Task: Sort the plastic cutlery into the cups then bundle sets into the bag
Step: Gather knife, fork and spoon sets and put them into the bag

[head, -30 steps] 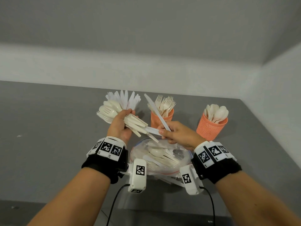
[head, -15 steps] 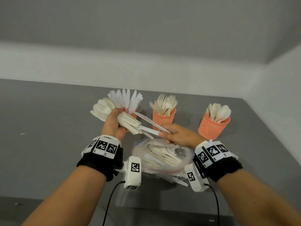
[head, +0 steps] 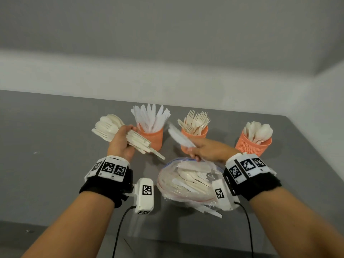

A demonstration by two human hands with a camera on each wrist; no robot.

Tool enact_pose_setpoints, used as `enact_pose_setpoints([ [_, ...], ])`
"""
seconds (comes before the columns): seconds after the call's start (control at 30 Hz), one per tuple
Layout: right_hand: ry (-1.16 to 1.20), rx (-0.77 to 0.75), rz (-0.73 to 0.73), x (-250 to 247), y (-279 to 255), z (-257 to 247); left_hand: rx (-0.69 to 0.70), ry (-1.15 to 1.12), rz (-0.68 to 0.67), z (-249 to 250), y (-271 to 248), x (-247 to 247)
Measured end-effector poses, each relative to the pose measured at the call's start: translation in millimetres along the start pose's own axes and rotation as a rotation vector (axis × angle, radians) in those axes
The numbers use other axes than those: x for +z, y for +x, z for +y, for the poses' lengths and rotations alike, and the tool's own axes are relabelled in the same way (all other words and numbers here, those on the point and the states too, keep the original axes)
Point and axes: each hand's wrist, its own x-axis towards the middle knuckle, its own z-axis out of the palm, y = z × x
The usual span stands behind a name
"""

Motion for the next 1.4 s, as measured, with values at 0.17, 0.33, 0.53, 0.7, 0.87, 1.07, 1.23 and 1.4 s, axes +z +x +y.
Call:
enact_pose_setpoints([
  [0.17, 0.352, -0.266, 0.337, 3, 35, -46, -0.039, 0.069, -0.107, 2, -3, -6],
  [0.33, 0.505, -0.399, 0.442, 18, 92, -78, -0.067, 0.133, -0.266, 4, 2, -12],
  [0.53, 0.434, -0.243, 0.469, 33, 142, -66, -0.037, 0.166, -0.262, 13, 7, -16],
  [0.7, 0.329, -0.265, 0.58, 38, 153, -58, -0.057, 0.164, -0.313, 14, 10, -17],
  [0.87, 0.114, -0.293, 0.487, 40, 149, -58, -0.096, 0.172, -0.365, 9, 11, -16],
  [1.07, -0.004, -0.55, 0.662, 25, 114, -78, -0.113, 0.089, -0.328, 8, 11, -2],
  [1.23, 0.073, -0.237, 0.249, 24, 66, -76, -0.132, 0.06, -0.383, 3, 9, 11],
  [1.4, -0.15, -0.128, 0.089, 37, 44, -72, -0.088, 0.175, -0.341, -19, -8, 30],
])
